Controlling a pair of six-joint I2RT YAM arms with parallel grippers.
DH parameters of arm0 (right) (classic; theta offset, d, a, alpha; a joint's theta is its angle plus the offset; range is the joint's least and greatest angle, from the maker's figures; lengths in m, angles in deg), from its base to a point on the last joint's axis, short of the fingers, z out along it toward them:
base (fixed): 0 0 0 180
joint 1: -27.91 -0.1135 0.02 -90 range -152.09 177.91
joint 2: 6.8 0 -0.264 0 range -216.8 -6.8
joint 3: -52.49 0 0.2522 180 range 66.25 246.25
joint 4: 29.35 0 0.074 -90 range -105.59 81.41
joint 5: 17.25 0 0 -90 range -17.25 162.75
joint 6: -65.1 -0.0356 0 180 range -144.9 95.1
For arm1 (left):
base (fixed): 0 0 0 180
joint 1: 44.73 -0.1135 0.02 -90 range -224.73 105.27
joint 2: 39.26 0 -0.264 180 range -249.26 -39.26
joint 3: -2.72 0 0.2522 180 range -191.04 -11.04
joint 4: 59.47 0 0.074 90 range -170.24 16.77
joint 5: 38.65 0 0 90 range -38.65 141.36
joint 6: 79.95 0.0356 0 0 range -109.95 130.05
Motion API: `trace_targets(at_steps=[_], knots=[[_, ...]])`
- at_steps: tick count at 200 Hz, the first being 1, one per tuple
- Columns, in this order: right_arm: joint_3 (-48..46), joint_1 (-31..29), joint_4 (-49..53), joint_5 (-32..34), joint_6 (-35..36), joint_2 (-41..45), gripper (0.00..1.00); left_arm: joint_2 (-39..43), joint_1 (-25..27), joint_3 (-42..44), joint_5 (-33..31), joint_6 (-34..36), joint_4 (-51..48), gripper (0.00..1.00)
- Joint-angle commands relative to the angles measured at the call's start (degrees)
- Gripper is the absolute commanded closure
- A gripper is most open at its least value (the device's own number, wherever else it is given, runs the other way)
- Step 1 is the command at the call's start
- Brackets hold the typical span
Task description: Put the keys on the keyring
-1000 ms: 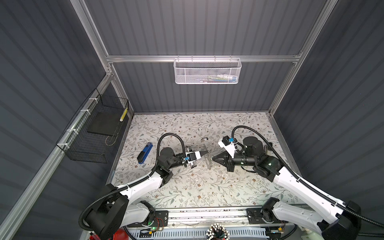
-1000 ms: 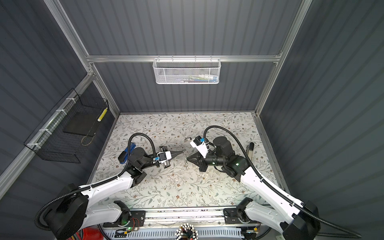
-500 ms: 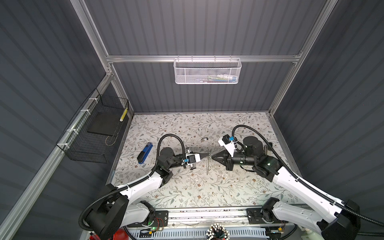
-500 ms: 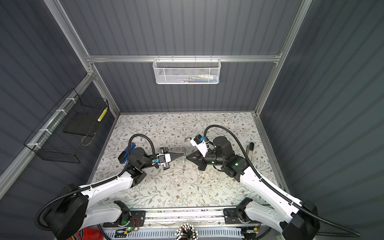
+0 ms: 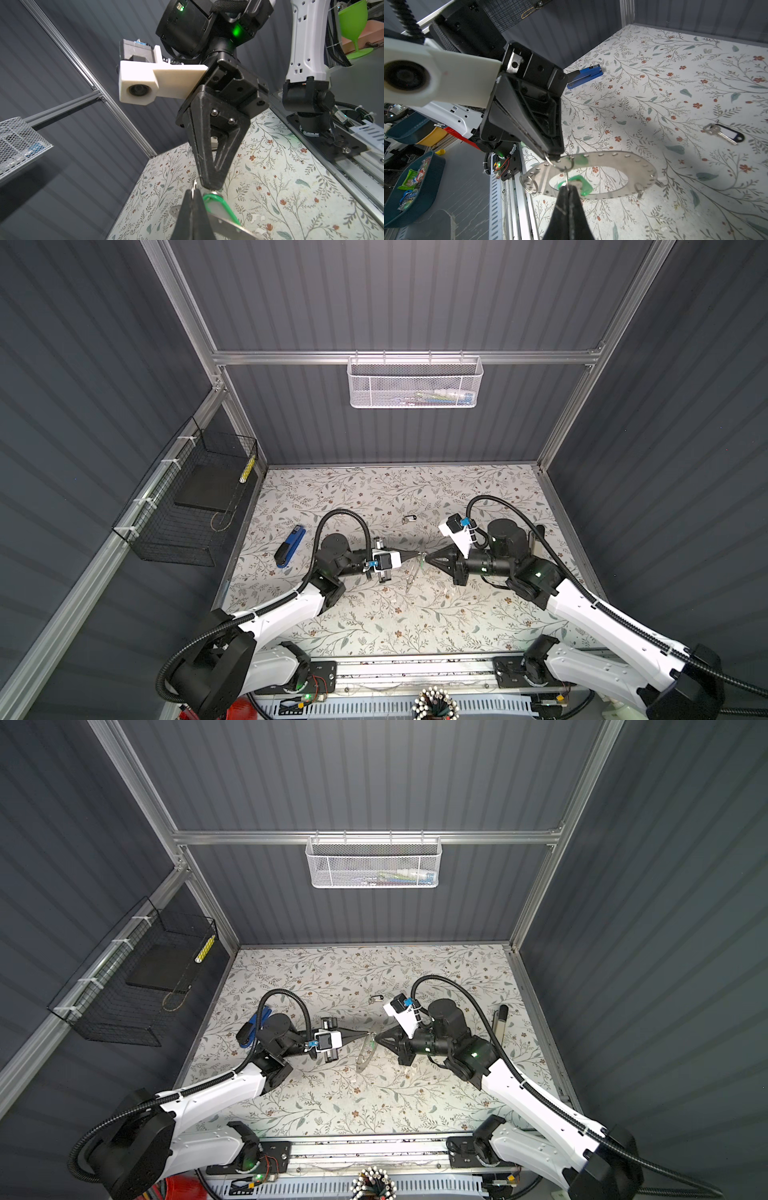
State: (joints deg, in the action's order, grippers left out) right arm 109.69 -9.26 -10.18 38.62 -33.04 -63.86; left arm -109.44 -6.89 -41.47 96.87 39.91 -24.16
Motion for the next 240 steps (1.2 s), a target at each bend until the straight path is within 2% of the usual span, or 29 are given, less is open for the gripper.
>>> trace_targets(at_steps=[1, 134, 185, 220, 240], knots=[[-0.15, 0.21, -3.21, 0.01, -0.93, 0.95, 1.0, 1.57, 0.3, -1.92, 1.94, 2.39, -2.15, 1.0], [-3.26, 0.81, -4.83, -3.57, -2.62, -1.21, 1.0, 1.71, 0.17, -1.91, -2.55, -4.01, 4.14, 1.0], [-2.74, 0.96, -3.96, -4.48, -0.89, -2.02, 1.0, -0.21, -0.05, -2.37, -2.2, -9.0, 8.28, 1.0], [0.82, 1.14, 2.51, -0.49, 8.11, 1.55, 0.74, -2.38, -1.14, -3.29, 1.63, -14.93, 9.74, 1.0], [1.41, 1.28, 4.94, 2.27, 13.39, 4.96, 0.7, -3.59, -1.8, -4.23, 2.56, -18.61, 10.11, 1.0]])
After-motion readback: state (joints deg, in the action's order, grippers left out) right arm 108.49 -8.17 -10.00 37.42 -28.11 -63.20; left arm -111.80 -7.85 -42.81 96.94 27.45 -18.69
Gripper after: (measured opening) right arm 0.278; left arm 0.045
